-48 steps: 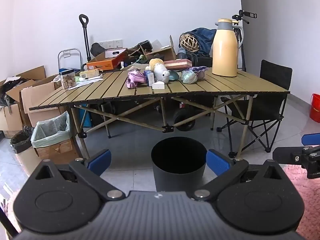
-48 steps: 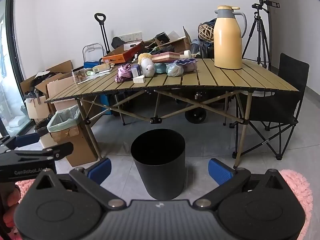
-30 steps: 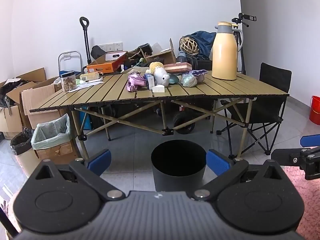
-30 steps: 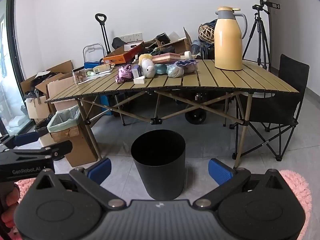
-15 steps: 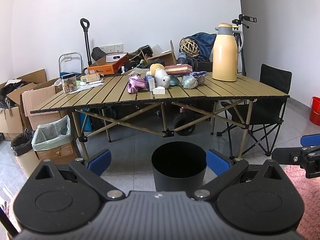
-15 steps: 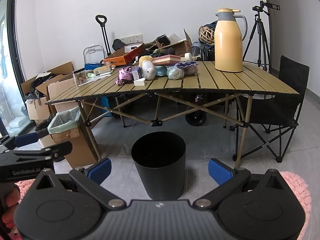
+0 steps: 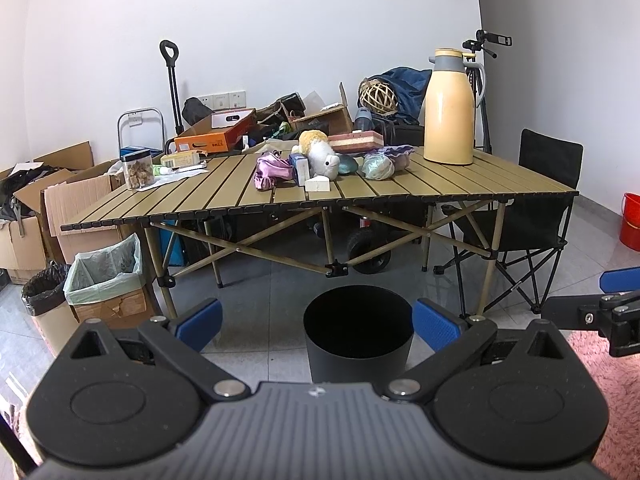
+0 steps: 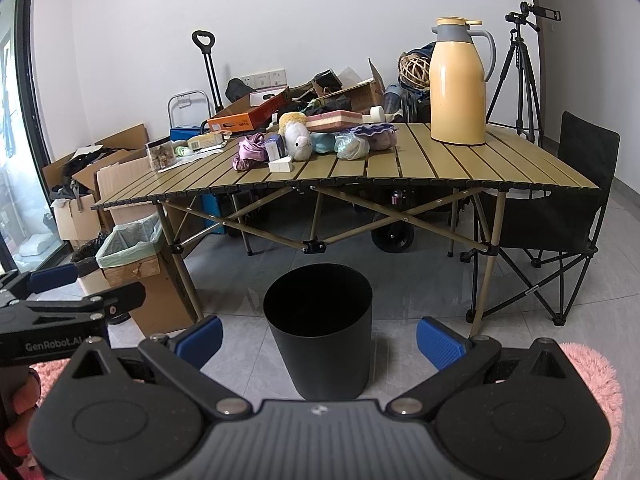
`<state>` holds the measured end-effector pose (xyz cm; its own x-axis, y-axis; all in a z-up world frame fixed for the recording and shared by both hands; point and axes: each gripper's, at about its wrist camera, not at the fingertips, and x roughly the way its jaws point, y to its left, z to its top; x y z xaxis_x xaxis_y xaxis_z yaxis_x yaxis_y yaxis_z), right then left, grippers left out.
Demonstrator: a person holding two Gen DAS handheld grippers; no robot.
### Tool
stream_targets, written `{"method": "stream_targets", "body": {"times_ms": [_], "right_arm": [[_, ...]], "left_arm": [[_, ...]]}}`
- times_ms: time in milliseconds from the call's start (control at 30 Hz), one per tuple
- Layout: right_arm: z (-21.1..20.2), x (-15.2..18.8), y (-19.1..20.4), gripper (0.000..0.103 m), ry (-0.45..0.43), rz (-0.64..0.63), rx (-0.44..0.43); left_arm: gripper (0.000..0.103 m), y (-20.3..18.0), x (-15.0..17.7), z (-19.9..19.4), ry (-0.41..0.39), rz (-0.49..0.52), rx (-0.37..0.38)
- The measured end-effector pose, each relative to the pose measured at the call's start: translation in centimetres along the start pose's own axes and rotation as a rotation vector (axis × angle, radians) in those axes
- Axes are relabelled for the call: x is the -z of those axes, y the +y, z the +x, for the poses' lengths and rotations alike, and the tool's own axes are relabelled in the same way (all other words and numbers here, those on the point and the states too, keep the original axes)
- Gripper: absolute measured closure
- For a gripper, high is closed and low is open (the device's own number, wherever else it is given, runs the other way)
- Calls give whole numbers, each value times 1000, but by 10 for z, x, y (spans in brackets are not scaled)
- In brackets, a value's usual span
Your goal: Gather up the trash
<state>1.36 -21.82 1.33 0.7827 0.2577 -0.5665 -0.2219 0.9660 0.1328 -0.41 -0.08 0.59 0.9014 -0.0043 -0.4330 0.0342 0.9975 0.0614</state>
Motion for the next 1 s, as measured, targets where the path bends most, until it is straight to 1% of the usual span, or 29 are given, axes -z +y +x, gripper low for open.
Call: {"method": "stream_targets", "body": {"times_ms": [867, 1000], "right_arm": [[-1, -1, 0, 0, -5, 0, 1], [-1, -2, 0, 0, -6, 1, 1]], "left_arm": [[0, 1, -3, -1, -4, 2, -1], [0, 2, -7, -1, -10, 5, -3]]}}
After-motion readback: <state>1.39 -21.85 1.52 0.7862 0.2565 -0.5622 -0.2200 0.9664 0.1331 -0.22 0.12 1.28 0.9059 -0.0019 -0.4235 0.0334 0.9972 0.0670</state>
